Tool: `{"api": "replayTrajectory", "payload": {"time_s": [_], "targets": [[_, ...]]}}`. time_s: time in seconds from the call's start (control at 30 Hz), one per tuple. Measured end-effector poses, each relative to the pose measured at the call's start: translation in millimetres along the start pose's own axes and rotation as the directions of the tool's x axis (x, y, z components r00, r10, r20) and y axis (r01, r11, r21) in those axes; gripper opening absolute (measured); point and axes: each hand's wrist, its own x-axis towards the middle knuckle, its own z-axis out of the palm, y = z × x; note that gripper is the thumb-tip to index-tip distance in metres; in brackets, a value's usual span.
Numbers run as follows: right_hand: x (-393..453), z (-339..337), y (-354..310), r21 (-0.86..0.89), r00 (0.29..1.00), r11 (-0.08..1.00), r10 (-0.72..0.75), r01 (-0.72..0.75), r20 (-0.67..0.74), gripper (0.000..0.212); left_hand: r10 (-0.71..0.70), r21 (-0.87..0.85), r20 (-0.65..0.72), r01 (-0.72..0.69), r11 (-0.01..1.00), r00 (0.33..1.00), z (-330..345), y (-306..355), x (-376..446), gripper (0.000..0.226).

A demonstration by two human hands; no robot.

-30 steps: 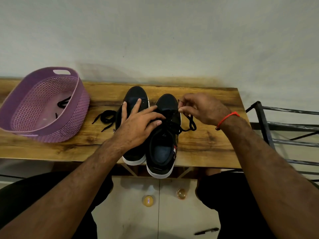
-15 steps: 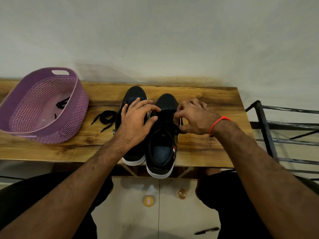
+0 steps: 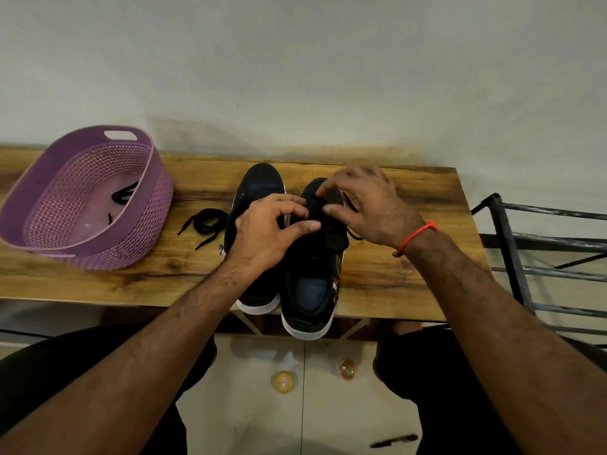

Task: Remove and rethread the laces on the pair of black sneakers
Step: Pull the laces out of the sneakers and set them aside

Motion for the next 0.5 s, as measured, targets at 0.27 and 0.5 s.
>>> {"api": "replayTrajectory", "payload": {"time_s": [0.27,0.5], "targets": [[-2.6,14.4,18.8,-0.068,0.903,0.988,0.155,-0.139,0.402,0.068,0.064,0.16,-0.088,-0.049,0.986,0.994,-5.4,5.0,0.1,0.02],[-1.2,14.5,10.7,0.039,0.978,0.999,0.014,-0.023,0.21,0.059,0.012,0.013,-0.069,-0.012,1.0,0.998,-2.8,9.1,-0.1,0.015]]}}
